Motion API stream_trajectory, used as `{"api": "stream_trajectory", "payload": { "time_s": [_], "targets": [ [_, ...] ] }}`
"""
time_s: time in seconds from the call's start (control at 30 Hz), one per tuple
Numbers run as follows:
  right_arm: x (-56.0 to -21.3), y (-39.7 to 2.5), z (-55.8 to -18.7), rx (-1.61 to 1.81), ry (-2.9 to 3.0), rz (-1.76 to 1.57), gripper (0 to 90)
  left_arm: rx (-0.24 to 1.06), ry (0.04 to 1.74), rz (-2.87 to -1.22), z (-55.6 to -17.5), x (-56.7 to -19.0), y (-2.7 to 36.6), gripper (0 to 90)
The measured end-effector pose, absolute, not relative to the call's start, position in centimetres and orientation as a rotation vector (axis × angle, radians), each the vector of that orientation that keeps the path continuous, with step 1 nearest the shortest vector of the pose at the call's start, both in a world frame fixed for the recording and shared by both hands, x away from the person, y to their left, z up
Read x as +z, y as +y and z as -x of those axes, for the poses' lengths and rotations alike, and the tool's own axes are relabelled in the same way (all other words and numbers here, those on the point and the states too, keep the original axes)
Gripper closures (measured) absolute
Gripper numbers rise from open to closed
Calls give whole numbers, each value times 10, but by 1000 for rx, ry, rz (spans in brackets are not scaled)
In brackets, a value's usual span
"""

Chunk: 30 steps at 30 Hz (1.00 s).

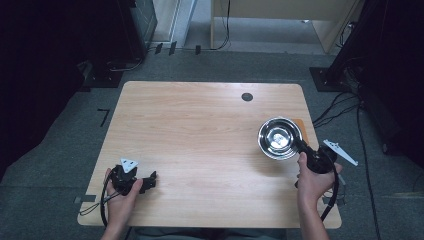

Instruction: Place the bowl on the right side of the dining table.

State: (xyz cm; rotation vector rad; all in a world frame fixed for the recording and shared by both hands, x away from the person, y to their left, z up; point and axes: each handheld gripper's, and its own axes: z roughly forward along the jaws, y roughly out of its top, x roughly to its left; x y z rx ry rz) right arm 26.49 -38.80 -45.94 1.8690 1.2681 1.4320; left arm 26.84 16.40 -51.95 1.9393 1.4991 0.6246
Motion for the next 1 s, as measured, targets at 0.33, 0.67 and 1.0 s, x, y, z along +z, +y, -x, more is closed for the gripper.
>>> {"api": "stream_trajectory", "payload": {
  "time_s": [0.33, 0.67, 1.0],
  "targets": [
    [-462, -396, -285, 1420, 1243, -1928, 855, 625, 1499, -1939, -268, -520, 164, 0],
    [-461, -404, -302, 1384, 1211, -1963, 856, 625, 1500, -1939, -268, -520, 164, 0],
    [-471, -416, -317, 1352, 1154, -2053, 856, 624, 1500, -1938, -268, -520, 164, 0]
  ]
}}
